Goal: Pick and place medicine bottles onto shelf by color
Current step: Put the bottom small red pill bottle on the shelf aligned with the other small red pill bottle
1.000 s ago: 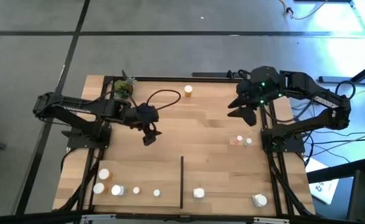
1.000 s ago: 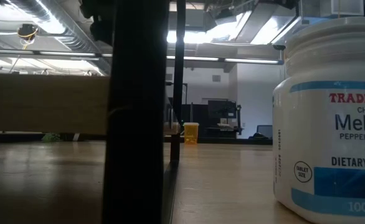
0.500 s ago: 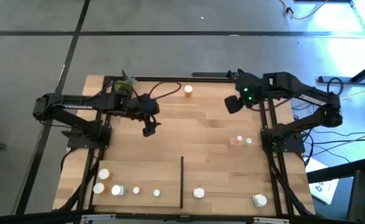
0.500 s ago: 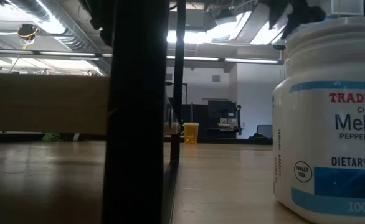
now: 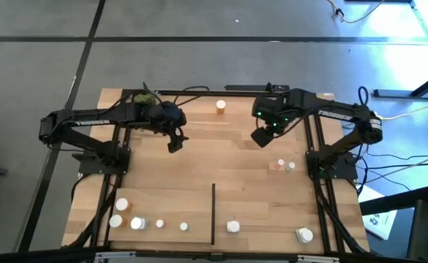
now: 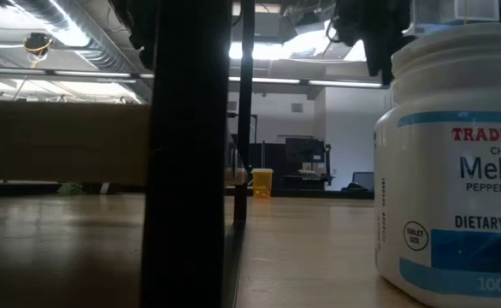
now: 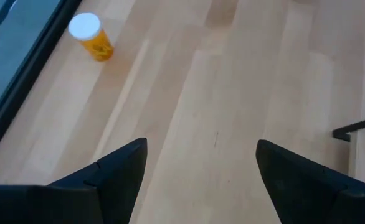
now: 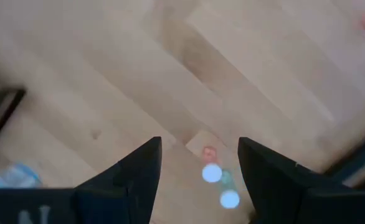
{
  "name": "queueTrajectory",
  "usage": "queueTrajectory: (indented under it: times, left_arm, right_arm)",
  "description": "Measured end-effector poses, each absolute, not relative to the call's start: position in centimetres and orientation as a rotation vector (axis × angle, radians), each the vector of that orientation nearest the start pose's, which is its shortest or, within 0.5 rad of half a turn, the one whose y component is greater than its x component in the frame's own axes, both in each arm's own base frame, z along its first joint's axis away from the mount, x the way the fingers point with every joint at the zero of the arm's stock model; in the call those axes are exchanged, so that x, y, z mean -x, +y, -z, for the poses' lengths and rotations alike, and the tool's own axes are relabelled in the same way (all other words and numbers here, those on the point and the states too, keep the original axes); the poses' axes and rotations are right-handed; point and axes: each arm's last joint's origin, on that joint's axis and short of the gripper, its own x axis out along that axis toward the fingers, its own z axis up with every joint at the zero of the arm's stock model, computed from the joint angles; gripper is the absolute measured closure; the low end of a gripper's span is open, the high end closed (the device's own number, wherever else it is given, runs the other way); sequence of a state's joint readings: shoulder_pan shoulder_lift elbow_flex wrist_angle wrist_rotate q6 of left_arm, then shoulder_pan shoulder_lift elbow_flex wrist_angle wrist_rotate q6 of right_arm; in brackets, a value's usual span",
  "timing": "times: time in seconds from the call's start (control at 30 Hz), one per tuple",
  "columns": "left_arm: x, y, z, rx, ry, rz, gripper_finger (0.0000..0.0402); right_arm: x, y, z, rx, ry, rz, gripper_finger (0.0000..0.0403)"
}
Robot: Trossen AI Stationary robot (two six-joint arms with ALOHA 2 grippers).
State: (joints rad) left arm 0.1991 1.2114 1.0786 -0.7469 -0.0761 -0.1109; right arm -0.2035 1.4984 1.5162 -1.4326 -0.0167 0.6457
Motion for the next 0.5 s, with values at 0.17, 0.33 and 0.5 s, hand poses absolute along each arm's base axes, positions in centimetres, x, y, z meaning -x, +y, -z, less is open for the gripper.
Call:
queueTrajectory:
  times: [0.17, 0.33, 0.5]
  left_arm:
    - [-23.3, 5.4, -30.3, 0.238, 0.855, -0.358, 0.0108]
    - [-23.2, 5.7, -30.3, 0.280, 0.848, -0.387, 0.0108]
    - [-23.2, 5.7, -30.3, 0.308, 0.843, -0.400, 0.0108]
  right_arm:
    - [-27.0, -4.9, -33.1, -0.510, 1.313, 0.310, 0.0190]
    - [-27.9, -3.1, -33.3, -0.301, 1.265, -0.033, 0.0190]
    - [-28.6, -2.9, -33.5, -0.138, 1.204, 0.070, 0.0190]
